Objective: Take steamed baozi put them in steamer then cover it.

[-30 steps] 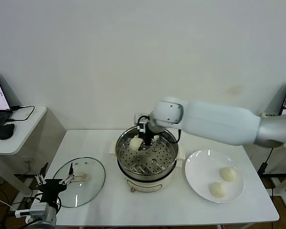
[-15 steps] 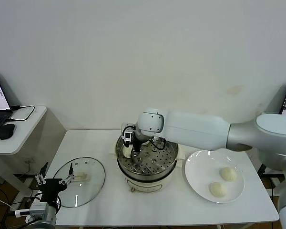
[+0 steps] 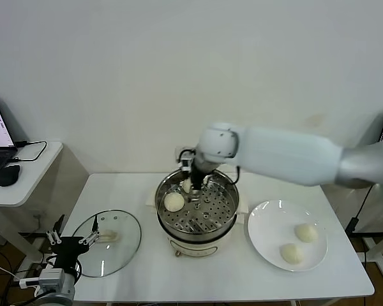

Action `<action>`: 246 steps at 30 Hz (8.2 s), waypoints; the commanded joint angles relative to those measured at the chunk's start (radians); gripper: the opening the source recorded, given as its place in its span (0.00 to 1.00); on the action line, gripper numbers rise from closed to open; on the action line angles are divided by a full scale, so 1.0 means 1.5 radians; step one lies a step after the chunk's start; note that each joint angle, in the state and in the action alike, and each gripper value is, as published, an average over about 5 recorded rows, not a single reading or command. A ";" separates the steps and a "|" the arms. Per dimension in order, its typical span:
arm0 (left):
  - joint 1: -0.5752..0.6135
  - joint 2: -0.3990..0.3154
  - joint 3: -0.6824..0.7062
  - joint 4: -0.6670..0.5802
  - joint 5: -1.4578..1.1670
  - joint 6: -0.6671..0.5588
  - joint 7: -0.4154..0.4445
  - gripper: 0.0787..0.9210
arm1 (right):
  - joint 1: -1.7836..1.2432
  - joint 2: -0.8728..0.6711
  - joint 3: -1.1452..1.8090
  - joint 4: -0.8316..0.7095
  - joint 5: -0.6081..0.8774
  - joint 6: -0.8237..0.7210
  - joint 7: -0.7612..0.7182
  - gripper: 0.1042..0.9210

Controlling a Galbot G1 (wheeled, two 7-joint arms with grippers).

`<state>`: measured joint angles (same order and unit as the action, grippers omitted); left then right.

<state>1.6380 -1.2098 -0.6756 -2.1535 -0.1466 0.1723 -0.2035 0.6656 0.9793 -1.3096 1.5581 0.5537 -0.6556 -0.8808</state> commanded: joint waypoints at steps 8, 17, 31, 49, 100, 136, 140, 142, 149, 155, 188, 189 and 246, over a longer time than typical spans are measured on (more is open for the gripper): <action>0.003 0.002 0.011 0.005 0.005 -0.001 0.001 0.88 | 0.073 -0.354 -0.072 0.162 -0.205 0.120 -0.156 0.88; 0.004 0.002 0.013 0.011 0.012 -0.002 0.001 0.88 | -0.086 -0.442 -0.003 0.153 -0.328 0.207 -0.168 0.88; 0.003 0.002 0.010 0.017 0.022 0.002 0.001 0.88 | -0.508 -0.472 0.301 0.109 -0.430 0.248 -0.135 0.88; 0.010 -0.006 0.009 0.016 0.030 0.001 0.001 0.88 | -0.603 -0.395 0.363 0.053 -0.448 0.245 -0.089 0.85; 0.006 -0.002 0.001 0.011 0.022 0.000 0.001 0.88 | 0.038 -0.137 0.091 0.051 -0.114 0.226 -0.078 0.56; 0.012 -0.026 -0.020 0.004 0.019 -0.005 -0.004 0.88 | -0.065 0.093 -0.053 -0.006 -0.439 0.642 -0.067 0.57; 0.013 -0.029 -0.020 0.006 0.020 -0.008 -0.005 0.88 | -0.070 0.088 -0.054 -0.002 -0.436 0.647 -0.065 0.57; 0.014 -0.030 -0.020 0.006 0.020 -0.009 -0.005 0.88 | -0.074 0.087 -0.054 -0.002 -0.437 0.649 -0.060 0.60; 0.013 -0.031 -0.019 0.004 0.021 -0.009 -0.005 0.88 | -0.065 0.080 -0.045 -0.005 -0.443 0.657 -0.045 0.80; 0.011 -0.022 -0.023 0.002 0.019 -0.008 -0.004 0.88 | -0.012 0.026 -0.027 -0.001 -0.396 0.592 -0.065 0.88; 0.005 0.008 -0.003 0.003 0.019 -0.007 0.002 0.88 | -0.412 -0.449 0.341 -0.001 -0.409 0.292 -0.166 0.88; 0.007 0.008 -0.004 0.003 0.019 -0.007 0.002 0.88 | -0.447 -0.446 0.367 -0.012 -0.422 0.301 -0.166 0.88; 0.017 -0.001 -0.015 0.004 0.028 -0.007 0.002 0.88 | -0.553 -0.322 0.459 -0.148 -0.513 0.321 -0.132 0.50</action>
<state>1.6646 -1.2131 -0.6979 -2.1480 -0.1041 0.1609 -0.2012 -0.2335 0.5244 -0.5789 1.2995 -0.2615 -0.1530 -1.0736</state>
